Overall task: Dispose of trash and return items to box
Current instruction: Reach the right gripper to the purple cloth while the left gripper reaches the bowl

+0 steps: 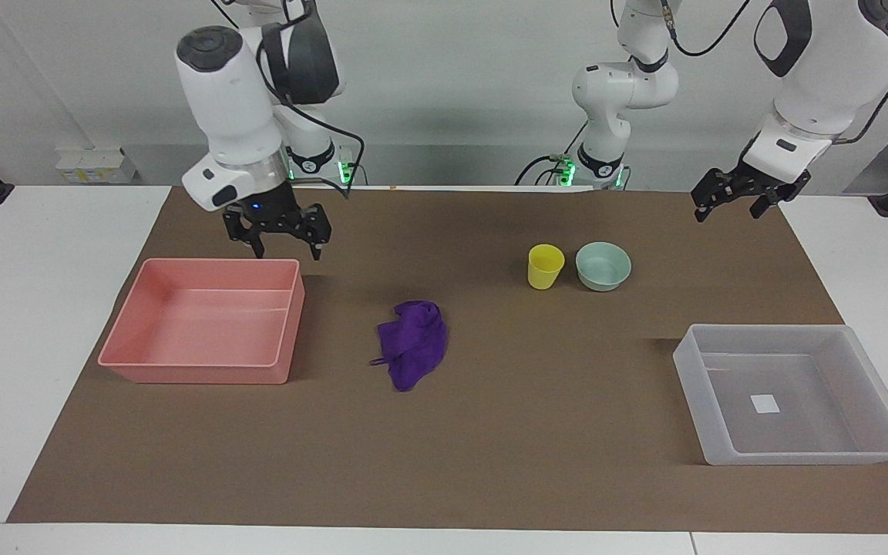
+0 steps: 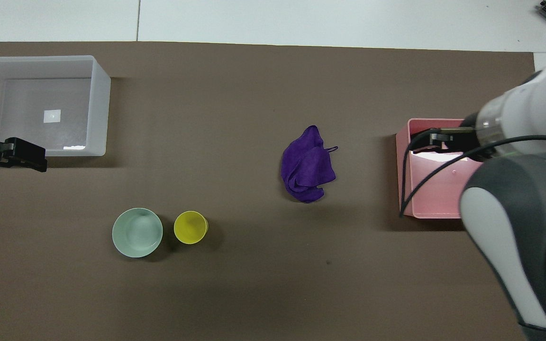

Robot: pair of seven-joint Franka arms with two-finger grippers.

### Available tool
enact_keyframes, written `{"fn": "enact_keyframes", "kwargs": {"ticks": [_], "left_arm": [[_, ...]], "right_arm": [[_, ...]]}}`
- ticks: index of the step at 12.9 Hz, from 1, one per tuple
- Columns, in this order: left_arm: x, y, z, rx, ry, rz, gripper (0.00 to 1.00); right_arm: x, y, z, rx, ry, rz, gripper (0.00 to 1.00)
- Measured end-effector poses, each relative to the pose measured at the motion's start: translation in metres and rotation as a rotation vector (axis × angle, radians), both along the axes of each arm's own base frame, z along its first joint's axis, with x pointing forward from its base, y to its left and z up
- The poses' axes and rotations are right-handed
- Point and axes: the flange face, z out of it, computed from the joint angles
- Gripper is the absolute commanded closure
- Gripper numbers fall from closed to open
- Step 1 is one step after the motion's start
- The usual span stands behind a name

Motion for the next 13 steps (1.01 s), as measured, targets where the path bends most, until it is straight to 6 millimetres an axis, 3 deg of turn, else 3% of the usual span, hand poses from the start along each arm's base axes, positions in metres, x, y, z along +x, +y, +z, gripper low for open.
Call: {"fn": "enact_keyframes", "kwargs": {"ticks": [2,5,9,12,13], "left_arm": [[-0.002,0.0,-0.009,0.002,0.021,0.0,0.0],[-0.019,-0.001,-0.043,0.0,0.077,-0.002,0.0],[-0.05,-0.001,-0.131,-0.003,0.052,-0.005,0.0],[-0.071,-0.007,-0.204,-0.019,0.043,-0.011,0.0],[-0.08,-0.01,-0.23,-0.037,0.021,-0.005,0.0]], "right_arm": [[0.009,0.045,-0.043,0.004,-0.014,0.001,0.0],[0.009,0.103,-0.116,0.02,-0.047,-0.019,0.0],[-0.001,0.14,-0.183,0.041,-0.081,-0.033,0.0],[0.005,0.147,-0.214,0.056,-0.118,-0.025,0.0],[0.003,0.153,-0.226,0.049,-0.116,-0.009,0.46]]}}
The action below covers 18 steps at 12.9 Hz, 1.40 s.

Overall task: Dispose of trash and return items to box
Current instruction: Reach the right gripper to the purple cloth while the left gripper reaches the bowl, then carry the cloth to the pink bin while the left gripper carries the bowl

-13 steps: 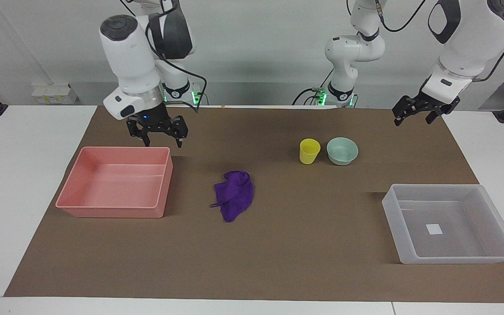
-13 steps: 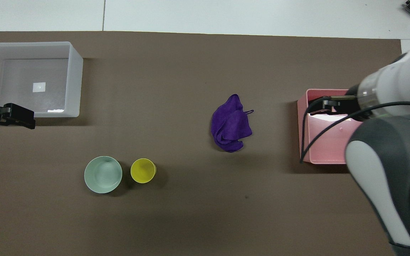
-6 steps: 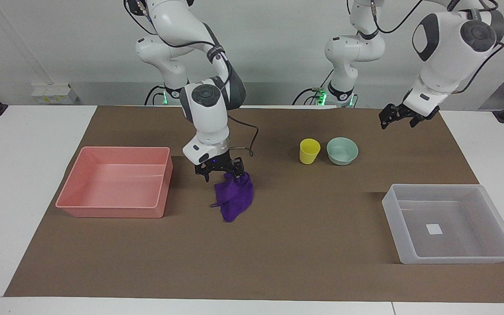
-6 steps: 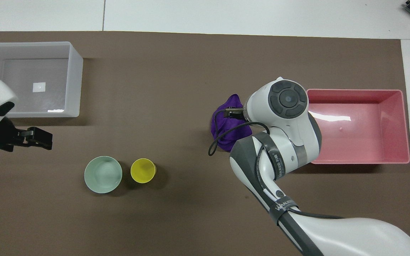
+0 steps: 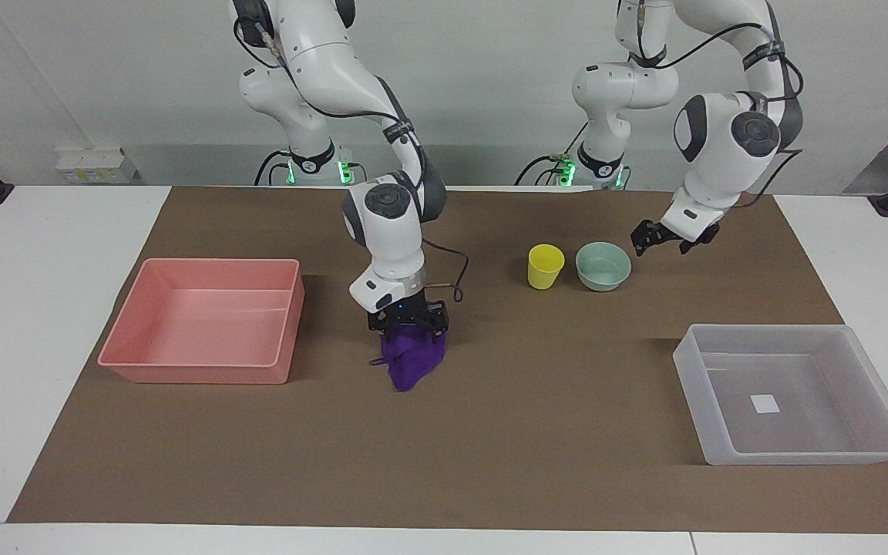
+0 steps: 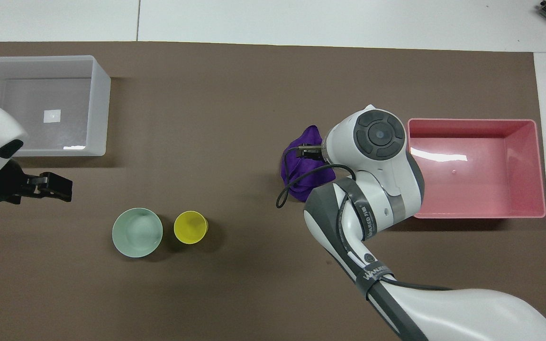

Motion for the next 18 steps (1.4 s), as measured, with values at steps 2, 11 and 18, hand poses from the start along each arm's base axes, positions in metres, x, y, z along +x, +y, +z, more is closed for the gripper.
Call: {"fn": "enact_keyframes", "kwargs": {"ticks": [2,11,18], "left_arm": [[-0.023,-0.005,-0.047,-0.013,-0.025,0.001,0.0],[-0.022,-0.017,-0.057,-0.015,0.046,-0.021,1.0],[0.02,0.009,0.029,-0.026,0.106,0.026,1.0]], "right_arm": [[-0.004,0.006,-0.013,-0.02,0.007,0.025,1.0],[0.016,-0.05,0.073,-0.053,0.063,-0.08,1.0],[0.008,-0.203,0.222,-0.07,0.002,-0.11,1.0]]}}
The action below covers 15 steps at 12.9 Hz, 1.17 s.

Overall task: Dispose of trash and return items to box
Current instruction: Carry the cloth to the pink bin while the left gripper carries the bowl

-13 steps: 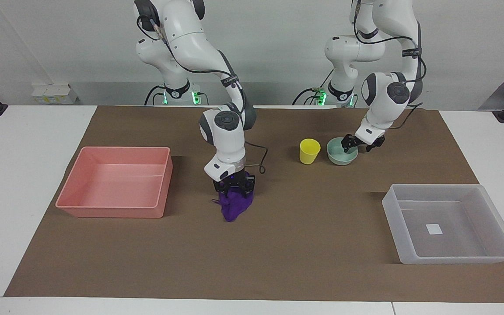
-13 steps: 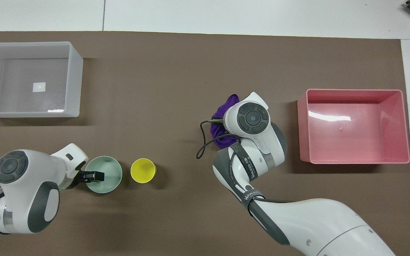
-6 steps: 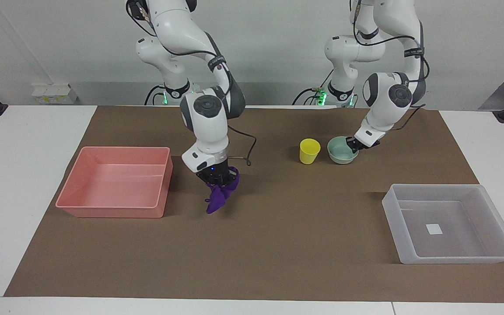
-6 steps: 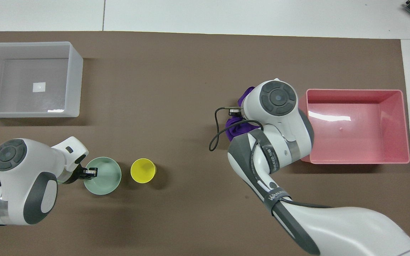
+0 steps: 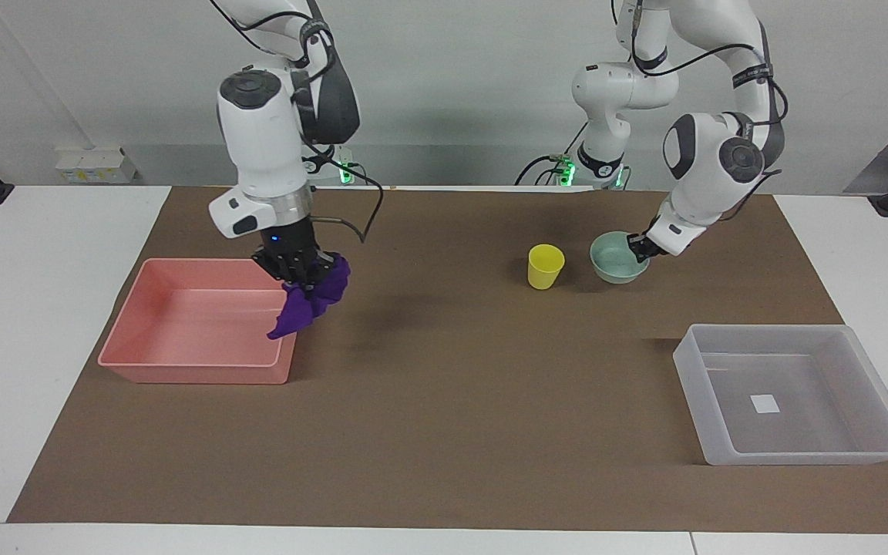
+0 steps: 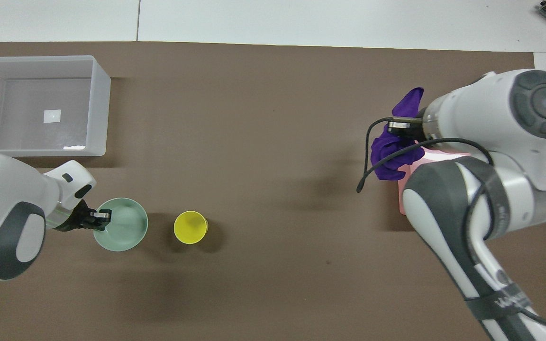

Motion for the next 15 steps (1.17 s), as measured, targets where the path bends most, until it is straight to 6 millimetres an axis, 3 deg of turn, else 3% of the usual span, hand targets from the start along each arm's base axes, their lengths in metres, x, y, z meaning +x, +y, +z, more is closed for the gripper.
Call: {"fn": "enact_keyframes", "kwargs": {"ticks": [3,5,6,10,13,14,15], "left_arm": [[0.035,0.036,0.064,-0.01,-0.041,0.048,1.0],[0.074,0.054,0.089,-0.014,-0.061,0.076,1.0],[0.097,0.063,0.093,-0.016,-0.074,0.088,1.0],[0.181,0.112,0.059,-0.015,-0.158,0.156,1.0],[0.221,0.15,0.019,-0.001,-0.302,0.211,1.0],[0.228,0.156,0.003,0.002,-0.323,0.22,1.0],[0.232,0.156,-0.015,0.001,-0.322,0.22,1.0]], "right_arm": [[0.006,-0.087,-0.008,-0.036,0.025,0.048,1.0],[0.006,-0.126,-0.028,-0.05,0.061,0.073,1.0],[0.006,-0.137,-0.041,-0.053,0.075,0.084,1.0],[0.0,-0.162,-0.109,-0.059,0.083,0.095,1.0],[-0.005,-0.166,-0.154,-0.059,0.085,0.092,1.0],[-0.008,-0.169,-0.166,-0.058,0.086,0.088,0.93],[-0.011,-0.172,-0.175,-0.057,0.09,0.082,0.46]]}}
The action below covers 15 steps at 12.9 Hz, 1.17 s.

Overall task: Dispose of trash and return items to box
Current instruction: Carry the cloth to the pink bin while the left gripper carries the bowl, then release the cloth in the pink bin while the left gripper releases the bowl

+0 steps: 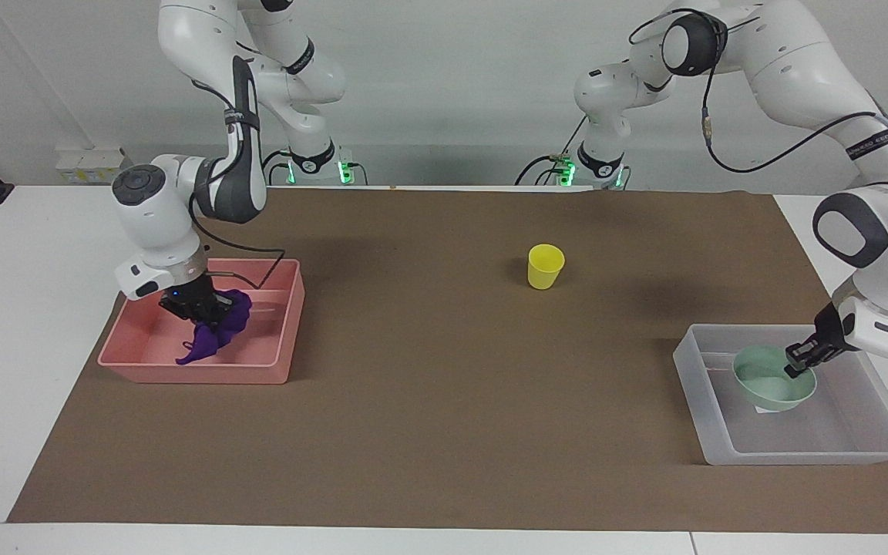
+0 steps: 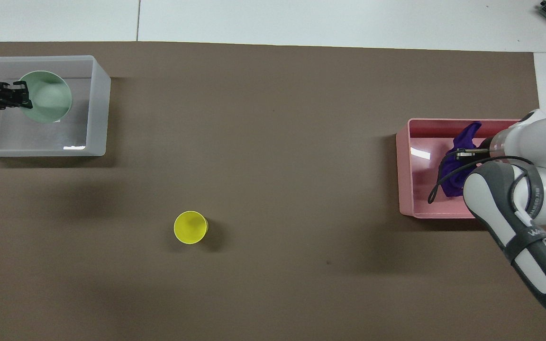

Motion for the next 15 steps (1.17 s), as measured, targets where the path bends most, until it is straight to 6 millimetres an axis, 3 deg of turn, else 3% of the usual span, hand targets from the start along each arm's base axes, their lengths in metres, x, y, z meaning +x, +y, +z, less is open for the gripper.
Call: {"fn": "enact_keyframes", "kwargs": {"ticks": [1,2,4,7,9,12,13,15], "left_arm": [[0.003,-0.004,-0.018,-0.006,0.018,-0.007,1.0],[0.004,-0.008,-0.036,-0.008,0.043,-0.018,1.0],[0.005,-0.012,-0.058,-0.003,0.078,-0.031,0.01],[0.002,-0.012,-0.059,0.003,0.11,-0.041,0.0],[0.004,-0.011,-0.04,0.007,0.094,-0.042,0.0],[-0.008,-0.016,0.032,0.009,0.085,-0.049,0.0],[-0.02,-0.023,0.068,0.006,0.096,-0.059,0.0],[-0.049,-0.055,0.116,-0.021,0.171,-0.096,0.0]], "right_arm": [[-0.002,-0.002,-0.005,0.001,0.009,-0.004,0.17],[-0.003,-0.005,-0.008,0.001,0.013,-0.009,0.0],[-0.003,-0.007,-0.008,0.002,0.014,-0.013,0.0],[0.0,-0.003,0.0,0.002,-0.002,-0.013,0.0],[0.004,0.016,0.026,0.01,-0.03,-0.034,0.0],[0.012,0.077,0.087,0.022,-0.034,-0.064,0.0],[0.012,0.088,0.114,0.022,-0.034,-0.061,0.0],[0.007,0.085,0.165,0.021,-0.024,-0.072,0.0]]}}
